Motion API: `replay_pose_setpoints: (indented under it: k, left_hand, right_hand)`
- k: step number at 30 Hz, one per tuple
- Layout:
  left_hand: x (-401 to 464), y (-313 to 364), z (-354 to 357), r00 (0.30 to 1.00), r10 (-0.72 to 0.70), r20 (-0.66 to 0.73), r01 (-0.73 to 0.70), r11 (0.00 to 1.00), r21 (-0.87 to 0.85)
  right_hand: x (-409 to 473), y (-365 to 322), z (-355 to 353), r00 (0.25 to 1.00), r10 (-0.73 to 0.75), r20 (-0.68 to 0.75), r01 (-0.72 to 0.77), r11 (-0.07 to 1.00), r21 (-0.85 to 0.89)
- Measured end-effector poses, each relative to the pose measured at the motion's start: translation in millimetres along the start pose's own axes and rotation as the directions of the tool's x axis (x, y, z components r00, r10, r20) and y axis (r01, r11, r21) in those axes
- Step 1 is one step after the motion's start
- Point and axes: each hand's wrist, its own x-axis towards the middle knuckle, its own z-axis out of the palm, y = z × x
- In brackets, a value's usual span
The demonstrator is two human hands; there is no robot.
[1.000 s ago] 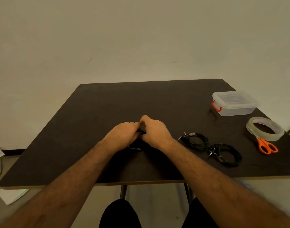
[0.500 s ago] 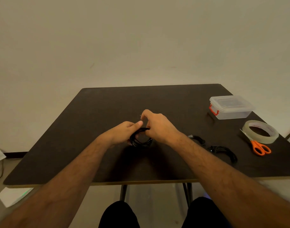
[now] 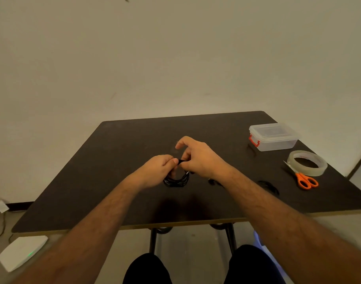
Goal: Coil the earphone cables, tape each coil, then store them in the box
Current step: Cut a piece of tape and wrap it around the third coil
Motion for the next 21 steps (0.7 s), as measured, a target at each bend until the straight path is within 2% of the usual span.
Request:
replay_pose_setpoints:
  k: [7, 10, 16, 21]
  left_hand:
    - [-18.0, 34.9, 4.4, 0.993, 0.091, -0.069, -0.087, 0.995, 0.053]
    - [-27.8, 49.7, 6.3, 0.988, 0.122, -0.093, -0.116, 0.991, 0.066]
    - [-48.7, 80.0, 16.1, 0.979, 0.167, -0.115, -0.156, 0.983, 0.097]
    - [-61.0, 103.3, 21.1, 0.972, 0.193, -0.131, -0.178, 0.977, 0.117]
  right_hand:
    - [-32.2, -2.4, -28.2, 0.995, -0.056, -0.078, 0.066, 0.99, 0.126]
    - [-49.8, -2.9, -44.6, 0.985, -0.075, -0.152, 0.098, 0.983, 0.153]
    - [-86.8, -11.2, -72.5, 0.945, -0.117, -0.305, 0.147, 0.986, 0.078]
    - [-117.3, -22.3, -82.3, 0.95, -0.188, -0.25, 0.191, 0.982, -0.013]
